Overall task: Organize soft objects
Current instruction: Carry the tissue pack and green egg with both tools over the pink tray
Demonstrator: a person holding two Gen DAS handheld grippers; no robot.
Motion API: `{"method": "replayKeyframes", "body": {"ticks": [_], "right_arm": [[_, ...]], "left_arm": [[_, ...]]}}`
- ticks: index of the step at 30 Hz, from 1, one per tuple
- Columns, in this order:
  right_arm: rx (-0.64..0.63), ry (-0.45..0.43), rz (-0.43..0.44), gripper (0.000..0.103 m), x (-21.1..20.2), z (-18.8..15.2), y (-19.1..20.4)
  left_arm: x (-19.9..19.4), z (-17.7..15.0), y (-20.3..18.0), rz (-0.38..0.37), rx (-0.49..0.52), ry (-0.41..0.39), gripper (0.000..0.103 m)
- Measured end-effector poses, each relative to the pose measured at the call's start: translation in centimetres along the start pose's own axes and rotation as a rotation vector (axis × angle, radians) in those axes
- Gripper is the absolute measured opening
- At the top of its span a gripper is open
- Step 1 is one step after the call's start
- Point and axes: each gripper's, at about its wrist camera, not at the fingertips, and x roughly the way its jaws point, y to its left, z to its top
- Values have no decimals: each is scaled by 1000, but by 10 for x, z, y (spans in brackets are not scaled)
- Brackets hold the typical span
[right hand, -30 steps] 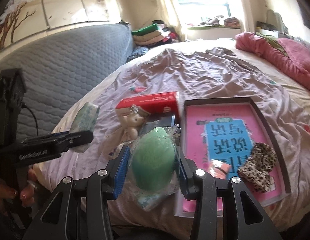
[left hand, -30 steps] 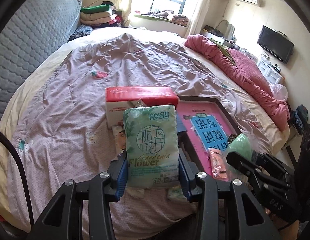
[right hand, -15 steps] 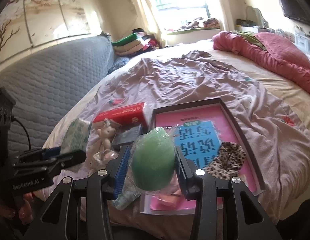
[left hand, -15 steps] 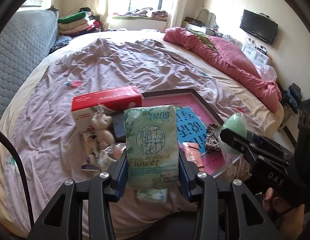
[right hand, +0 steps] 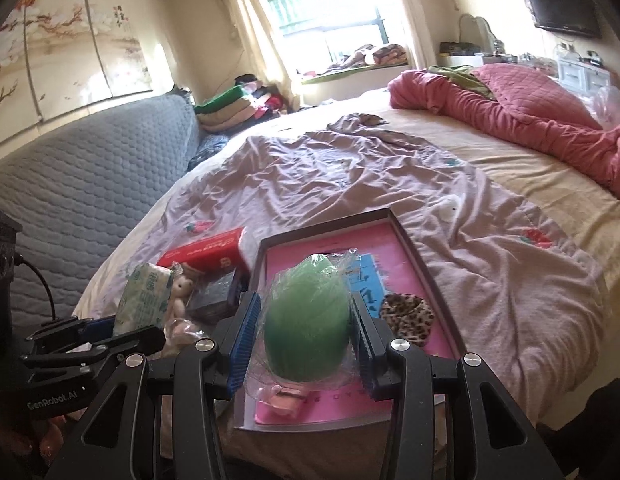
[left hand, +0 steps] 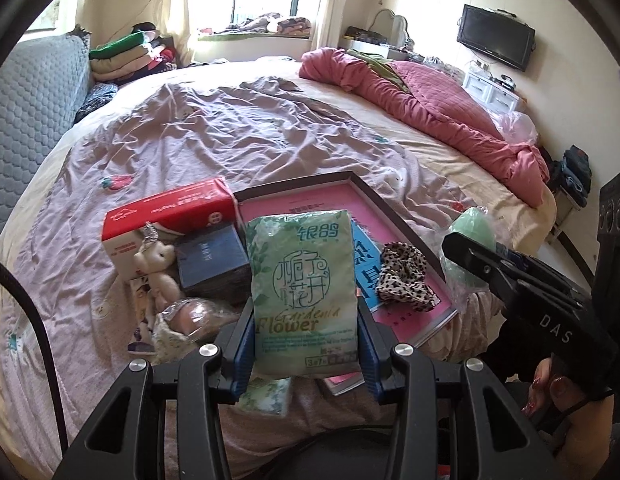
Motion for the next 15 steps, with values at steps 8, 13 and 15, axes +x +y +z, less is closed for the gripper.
{"method": "replayKeyframes", "body": {"ticks": [8, 13, 15], "right_arm": [[24, -6, -1, 46, 2, -3, -11], [33, -7, -5, 46, 4, -5, -16], [31, -7, -7, 46, 5, -5, -18]], "left_arm": [[10, 2, -13, -1, 27, 20, 44], [19, 5, -18, 4, 43, 29, 44], [25, 5, -20, 3, 45, 36, 44]]}}
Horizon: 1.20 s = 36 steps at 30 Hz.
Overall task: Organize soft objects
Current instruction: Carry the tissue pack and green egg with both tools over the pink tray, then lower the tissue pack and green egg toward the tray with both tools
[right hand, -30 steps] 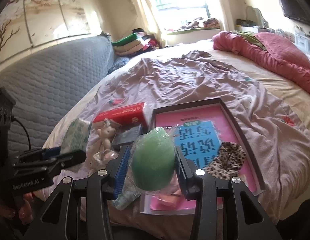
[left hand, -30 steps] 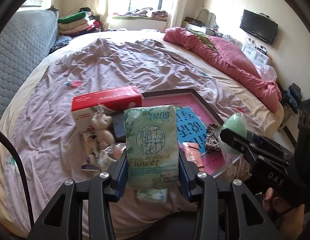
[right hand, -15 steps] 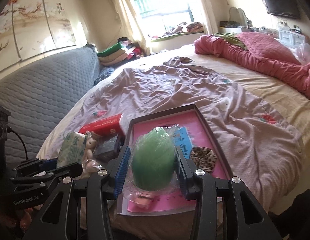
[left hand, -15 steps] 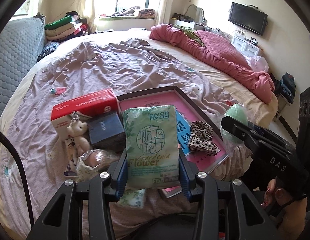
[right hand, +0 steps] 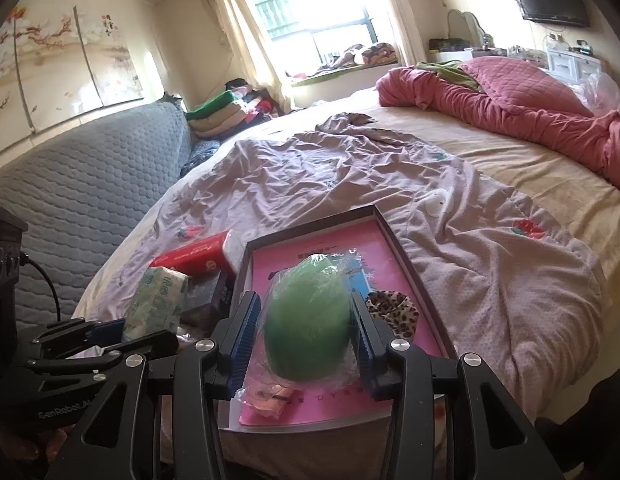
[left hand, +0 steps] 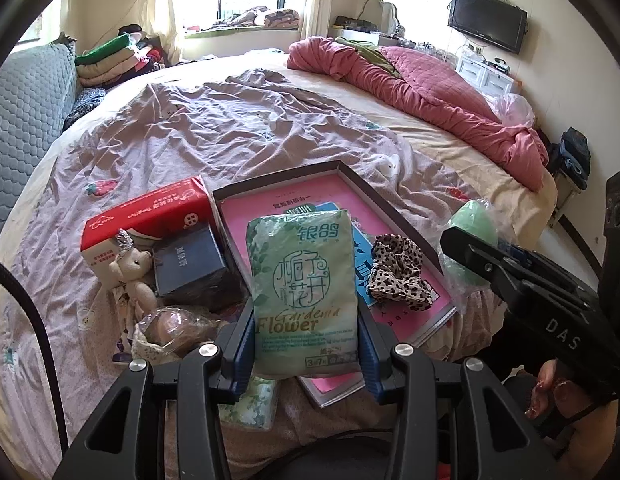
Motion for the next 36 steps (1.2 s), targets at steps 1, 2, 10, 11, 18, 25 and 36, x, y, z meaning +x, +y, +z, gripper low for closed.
{"method": "replayKeyframes", "body": {"ticks": [1, 2, 10, 11, 18, 25, 36], "right_arm": [[-3, 1, -7, 46, 0, 0, -1], [-5, 2, -8, 46, 0, -1, -2], [30, -6, -29, 46, -3, -3, -22], [35, -7, -30, 46, -3, -4, -25], [36, 16, -58, 46, 4, -11, -38], [27, 40, -84, 46, 12, -17, -44], [9, 77, -116, 46, 25, -26, -52]], "left_arm": [[3, 0, -1, -1, 3, 7, 44], [6, 0, -2, -2, 6, 10, 44], [32, 2, -18, -7, 35, 50, 44], [36, 2, -20, -6, 39, 57, 44], [57, 4, -26, -1, 47, 90, 44], [75, 0, -22, 6, 39, 135, 44], [89, -2, -16, 2, 18, 163, 44]]}}
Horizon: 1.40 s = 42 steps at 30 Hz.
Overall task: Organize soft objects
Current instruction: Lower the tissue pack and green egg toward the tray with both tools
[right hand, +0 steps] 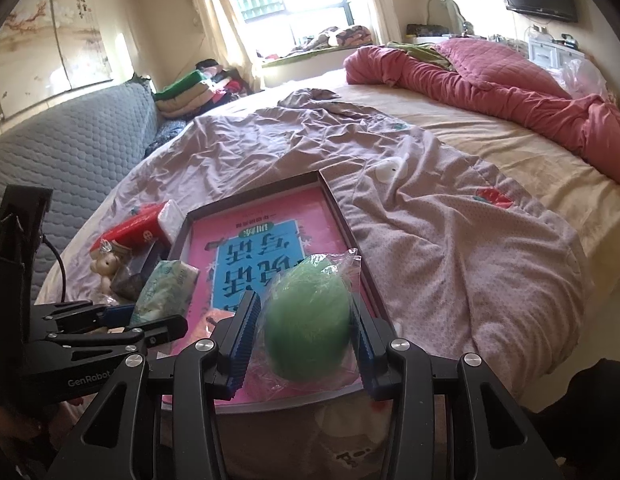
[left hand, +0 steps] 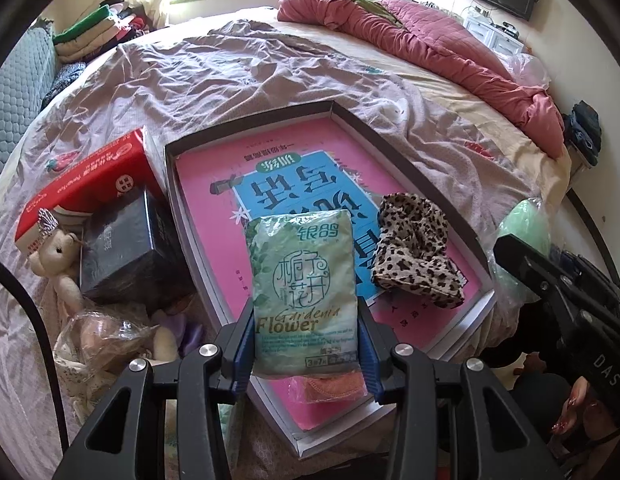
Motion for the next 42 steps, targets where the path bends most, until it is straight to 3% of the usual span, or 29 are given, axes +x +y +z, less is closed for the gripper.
{"method": "replayKeyframes", "body": {"ticks": [16, 26, 35, 42], "right_arm": [[-13, 52, -6, 46, 19, -8, 1], [-37, 70, -3, 46, 31, -10, 7], [-45, 104, -12, 46, 45, -14, 9], [-57, 123, -15, 46, 56, -17, 12]], "left_arm": [[20, -5, -9, -19, 21, 34, 44], [29, -6, -1, -51, -23, 41, 44], [23, -3, 3, -28, -36, 31, 44], [24, 1, 11, 37, -26, 55, 44]]}}
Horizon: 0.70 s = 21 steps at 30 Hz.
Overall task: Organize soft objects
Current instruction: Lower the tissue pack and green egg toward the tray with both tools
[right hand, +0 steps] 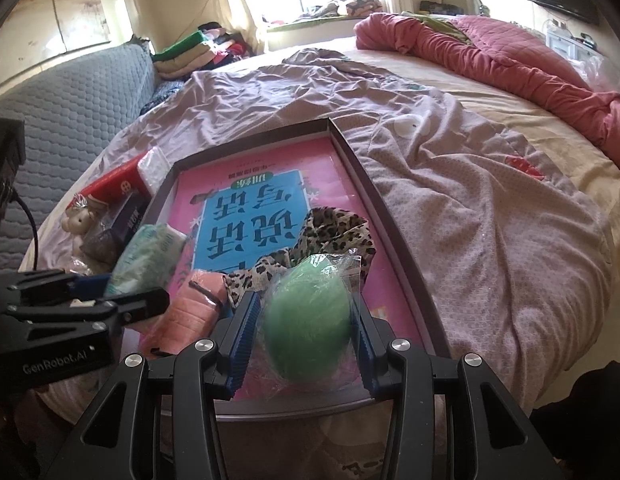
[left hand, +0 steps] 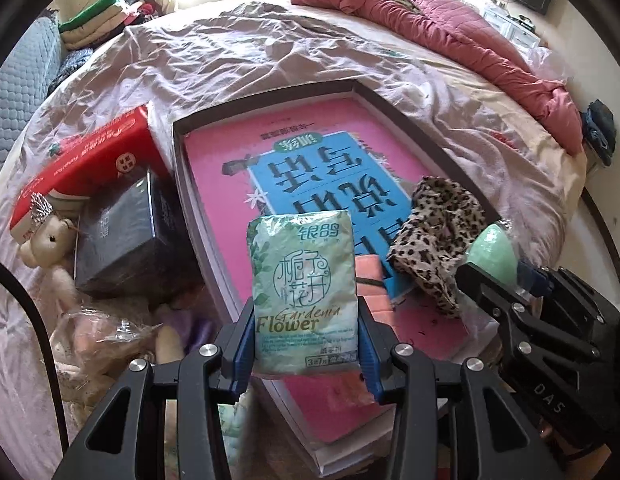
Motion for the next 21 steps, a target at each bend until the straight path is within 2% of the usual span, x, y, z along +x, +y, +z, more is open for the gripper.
{"method": "replayKeyframes", "body": {"ticks": [16, 21], "right_arm": [[2, 2, -20, 48, 7, -1, -7], [-7, -3, -29, 48, 7, 0, -7]], "left_arm": [[13, -8, -11, -72, -5, 15, 45], [10, -8, -8, -69, -17, 10, 45]]}}
